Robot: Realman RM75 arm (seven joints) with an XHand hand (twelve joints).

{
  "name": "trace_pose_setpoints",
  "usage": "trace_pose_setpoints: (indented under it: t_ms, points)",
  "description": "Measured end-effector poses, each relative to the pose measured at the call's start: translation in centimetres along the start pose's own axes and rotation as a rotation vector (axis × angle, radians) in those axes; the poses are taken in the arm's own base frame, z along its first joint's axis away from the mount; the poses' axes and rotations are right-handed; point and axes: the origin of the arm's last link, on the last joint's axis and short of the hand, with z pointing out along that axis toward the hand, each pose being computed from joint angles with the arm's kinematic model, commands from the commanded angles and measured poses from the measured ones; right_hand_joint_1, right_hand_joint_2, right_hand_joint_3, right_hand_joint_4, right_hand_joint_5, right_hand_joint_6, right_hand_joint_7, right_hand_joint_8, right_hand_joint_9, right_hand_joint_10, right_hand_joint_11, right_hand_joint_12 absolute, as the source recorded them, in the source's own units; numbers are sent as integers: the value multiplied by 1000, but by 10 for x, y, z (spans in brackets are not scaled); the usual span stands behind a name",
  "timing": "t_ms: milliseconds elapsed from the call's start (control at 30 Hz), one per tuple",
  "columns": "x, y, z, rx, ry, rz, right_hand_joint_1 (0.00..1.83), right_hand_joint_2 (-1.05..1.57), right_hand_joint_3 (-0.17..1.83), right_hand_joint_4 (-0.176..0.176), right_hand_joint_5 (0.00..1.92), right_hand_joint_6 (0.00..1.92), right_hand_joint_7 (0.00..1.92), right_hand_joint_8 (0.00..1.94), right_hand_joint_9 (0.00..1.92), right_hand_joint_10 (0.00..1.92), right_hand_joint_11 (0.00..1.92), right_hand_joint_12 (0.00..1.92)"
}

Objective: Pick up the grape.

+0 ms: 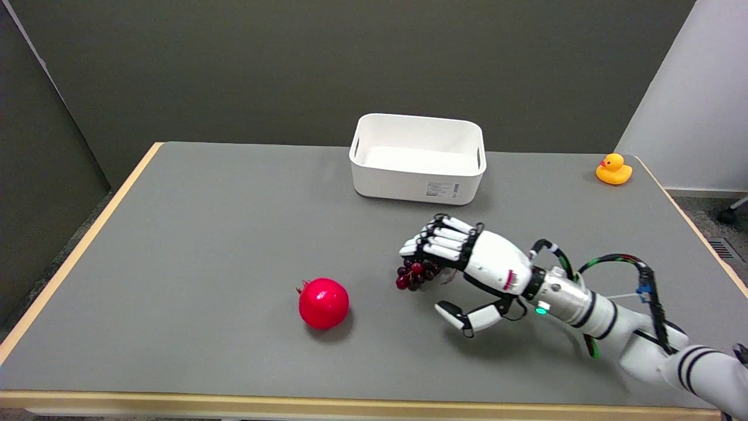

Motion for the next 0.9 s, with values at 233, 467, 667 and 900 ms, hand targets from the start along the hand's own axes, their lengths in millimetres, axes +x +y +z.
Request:
trace_pose_setpoints:
  t_ms: [233,467,667,900]
  points:
    - [-12,7,25,9,-75,-22,745,672,1020,-16,230,470,302,424,204,743,-1,1097]
    - [-22,19,38,-11,-142,-33,743,674,1022,-13,228,468,298,417,203,736,-1,1096]
    - [-26,30,44,-40,-184,-41,742,673,1019,-9,229,469,298,413,208,734,-1,1100]
    - [-27,40,47,-64,-212,-42,759,686,1022,0,246,485,318,417,220,733,9,1108]
